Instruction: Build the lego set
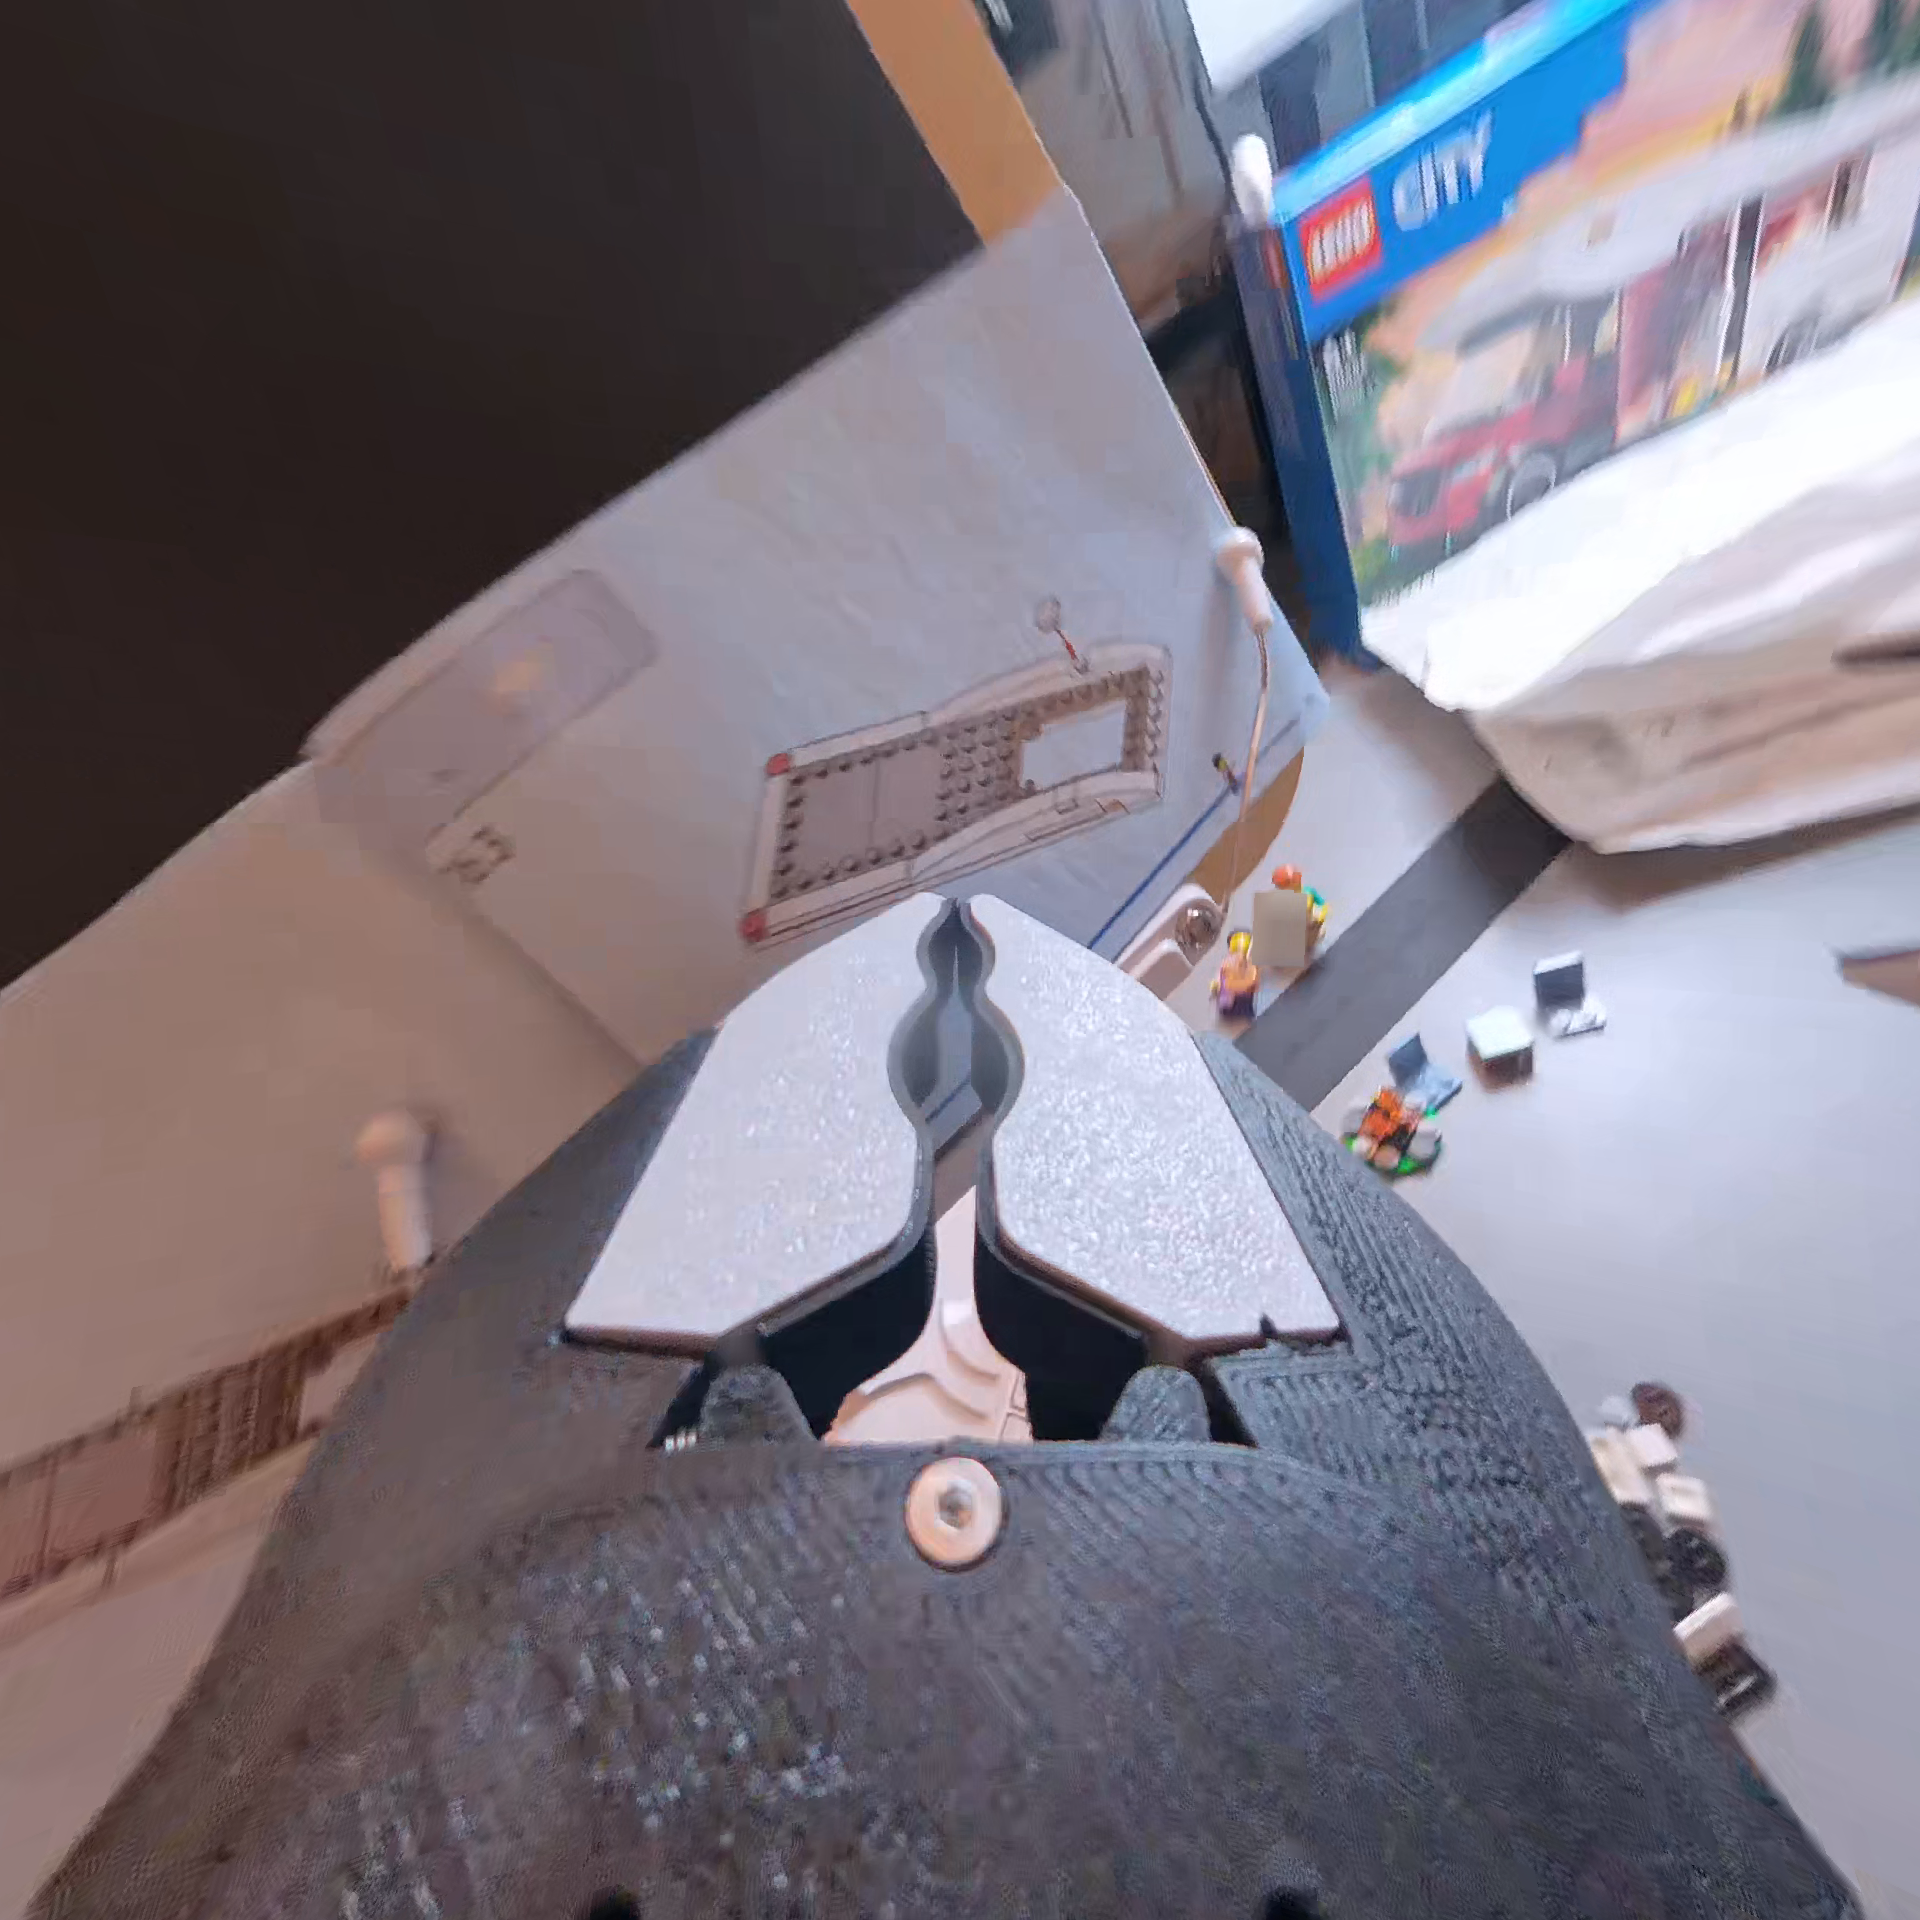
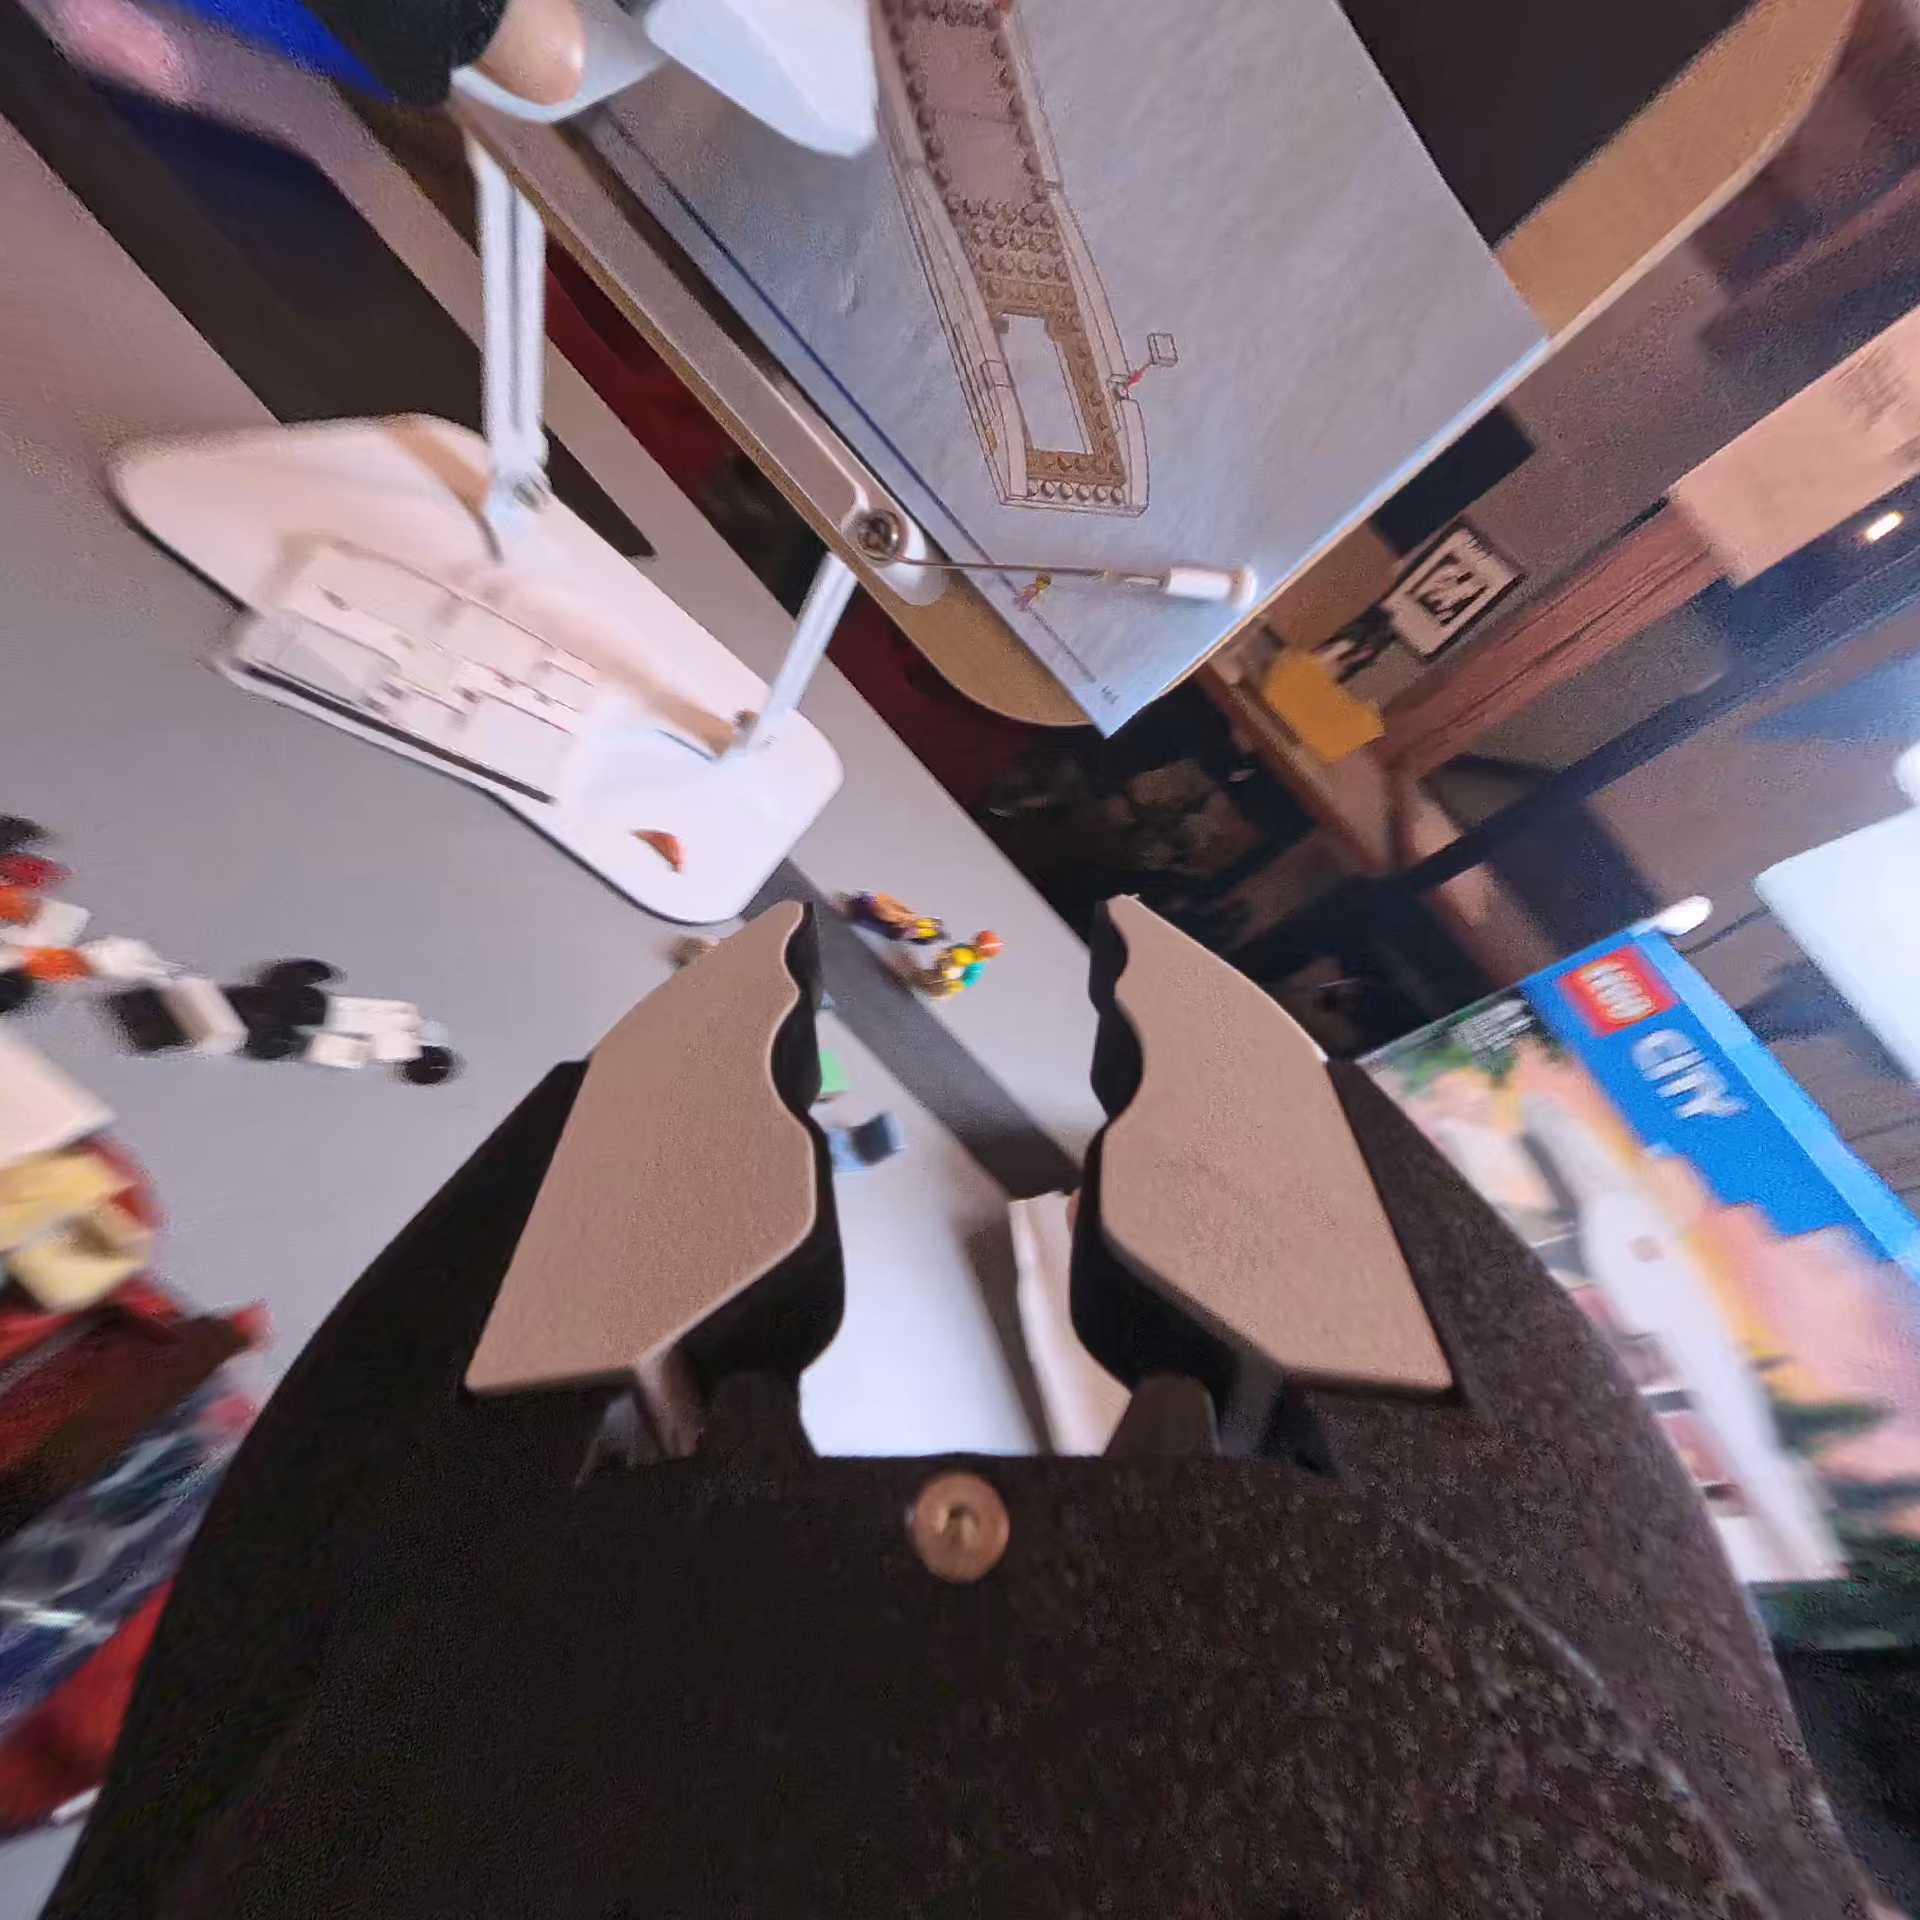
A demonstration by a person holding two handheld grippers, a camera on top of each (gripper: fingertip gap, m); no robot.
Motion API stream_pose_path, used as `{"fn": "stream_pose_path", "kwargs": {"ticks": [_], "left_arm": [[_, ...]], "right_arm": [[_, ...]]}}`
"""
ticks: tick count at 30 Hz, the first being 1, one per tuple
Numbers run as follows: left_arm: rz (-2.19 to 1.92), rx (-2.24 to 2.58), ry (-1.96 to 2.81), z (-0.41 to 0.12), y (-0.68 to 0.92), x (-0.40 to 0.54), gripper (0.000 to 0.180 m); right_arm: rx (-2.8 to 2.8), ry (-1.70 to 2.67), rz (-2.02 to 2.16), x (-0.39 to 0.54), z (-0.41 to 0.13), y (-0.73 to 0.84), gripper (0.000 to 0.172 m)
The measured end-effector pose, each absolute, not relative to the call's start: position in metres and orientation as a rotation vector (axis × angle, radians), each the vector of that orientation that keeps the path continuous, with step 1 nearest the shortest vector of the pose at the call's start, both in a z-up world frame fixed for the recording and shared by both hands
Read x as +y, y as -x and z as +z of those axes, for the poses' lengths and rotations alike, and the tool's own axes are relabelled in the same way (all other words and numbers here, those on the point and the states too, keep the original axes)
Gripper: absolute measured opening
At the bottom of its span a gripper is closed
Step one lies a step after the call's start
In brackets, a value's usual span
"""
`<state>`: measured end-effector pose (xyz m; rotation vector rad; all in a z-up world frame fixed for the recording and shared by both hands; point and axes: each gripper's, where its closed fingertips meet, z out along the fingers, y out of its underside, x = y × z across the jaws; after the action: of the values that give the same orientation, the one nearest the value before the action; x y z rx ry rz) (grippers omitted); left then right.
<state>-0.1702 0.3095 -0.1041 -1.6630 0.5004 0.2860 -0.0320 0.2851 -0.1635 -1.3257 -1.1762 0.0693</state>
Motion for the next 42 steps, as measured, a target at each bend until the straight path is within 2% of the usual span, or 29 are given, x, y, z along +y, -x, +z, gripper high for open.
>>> {"fn": "stream_pose_path", "kwargs": {"ticks": [6, 16, 22, 27, 32, 33, 37, 41, 42], "left_arm": [[0.229, 0.024, 1.407, -0.056, 0.261, 0.245, 0.0], [0.397, -0.329, 1.378, -0.055, 0.38, 0.229, 0.0], [0.393, -0.3, 1.369, -0.054, 0.368, 0.223, 0.0], [0.171, -0.109, 1.369, -0.057, 0.3, 0.228, 0.0], [-0.207, 0.292, 1.554, -0.114, 0.196, 0.202, 0.001], [-0.266, 0.373, 1.587, -0.128, 0.18, 0.191, 0.028], [-0.513, 0.591, 1.823, -0.2, 0.138, 0.141, 0.076], [-0.503, 0.783, 1.951, -0.254, 0.125, 0.116, 0.105], [-0.553, 0.846, 1.978, -0.265, 0.117, 0.111, 0.108]], "right_arm": [[-0.896, 1.353, 0.563, 0.239, -0.166, -0.012, 0.049], [-0.782, 1.267, 0.632, 0.23, -0.184, -0.045, 0.044], [-0.786, 1.296, 0.652, 0.236, -0.195, -0.045, 0.044], [-0.79, 1.323, 0.634, 0.24, -0.201, -0.046, 0.042], [-0.809, 1.328, 0.627, 0.24, -0.203, -0.047, 0.04], [-0.814, 1.331, 0.631, 0.24, -0.204, -0.046, 0.039], [-0.847, 1.348, 0.641, 0.239, -0.21, -0.041, 0.039], [-0.888, 1.339, 0.632, 0.234, -0.213, -0.036, 0.036], [-0.898, 1.34, 0.63, 0.233, -0.213, -0.035, 0.036]]}}
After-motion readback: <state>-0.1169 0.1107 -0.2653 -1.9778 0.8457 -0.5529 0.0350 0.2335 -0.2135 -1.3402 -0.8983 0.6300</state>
